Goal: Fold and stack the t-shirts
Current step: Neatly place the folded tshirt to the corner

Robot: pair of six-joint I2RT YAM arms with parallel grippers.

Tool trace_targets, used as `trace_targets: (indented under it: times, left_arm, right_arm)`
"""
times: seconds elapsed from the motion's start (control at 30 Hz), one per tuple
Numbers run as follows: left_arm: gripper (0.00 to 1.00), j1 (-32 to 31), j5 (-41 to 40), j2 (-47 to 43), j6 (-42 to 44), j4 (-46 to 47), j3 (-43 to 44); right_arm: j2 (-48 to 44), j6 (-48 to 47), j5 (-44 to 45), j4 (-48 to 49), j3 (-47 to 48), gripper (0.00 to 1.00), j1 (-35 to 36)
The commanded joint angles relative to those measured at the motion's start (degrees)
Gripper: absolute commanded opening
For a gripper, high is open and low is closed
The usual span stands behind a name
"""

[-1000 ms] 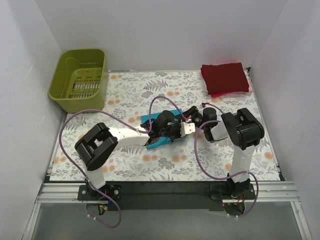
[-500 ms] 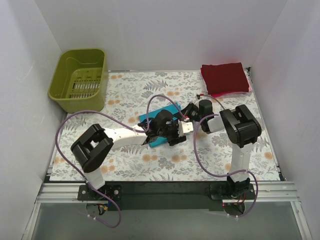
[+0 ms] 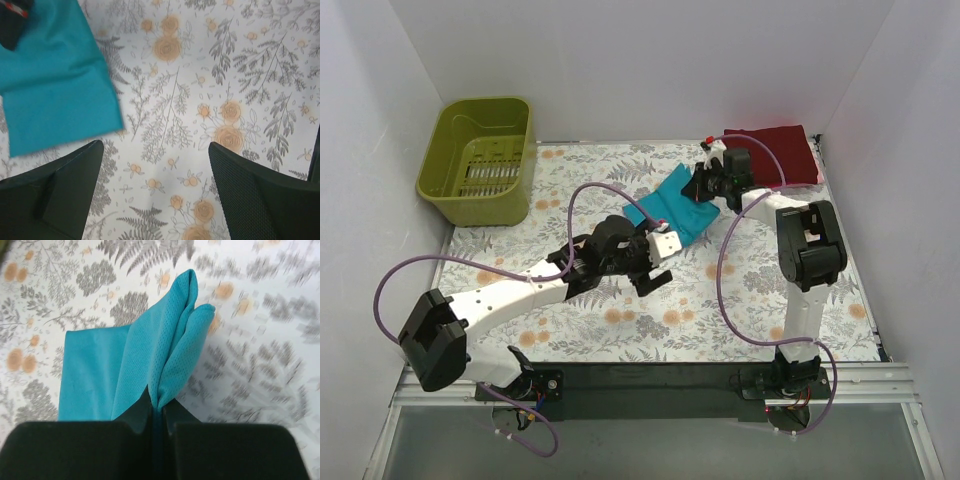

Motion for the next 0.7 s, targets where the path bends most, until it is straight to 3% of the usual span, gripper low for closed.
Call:
trace_targets:
  times: [0.0, 0.33, 0.47, 0.67]
  left_arm:
    - [0.86, 0.3, -4.7, -3.4, -2.3, -4.5, -3.1]
    - [0.87, 0.4, -10.6, -7.5, -4.6, -5.6, -6.7]
    - [0.88, 0.4, -12.1, -8.7, -4.8, -5.8, -7.8]
    - [0.88, 0.4, -12.2, -10.3, -3.8, -5.8, -9.6]
  right_arm:
    - [2.3, -15.4, 4.2, -7.5, 9.8, 0.01, -0.8]
    - [12.8, -28.0, 7.6, -19.2, 36.7, 0.01, -4.5]
    - [14.5, -32.0, 7.3, -22.1, 43.2, 0.01, -5.6]
    - [12.2, -34.7, 8.3, -24.3, 45.8, 0.01, -6.3]
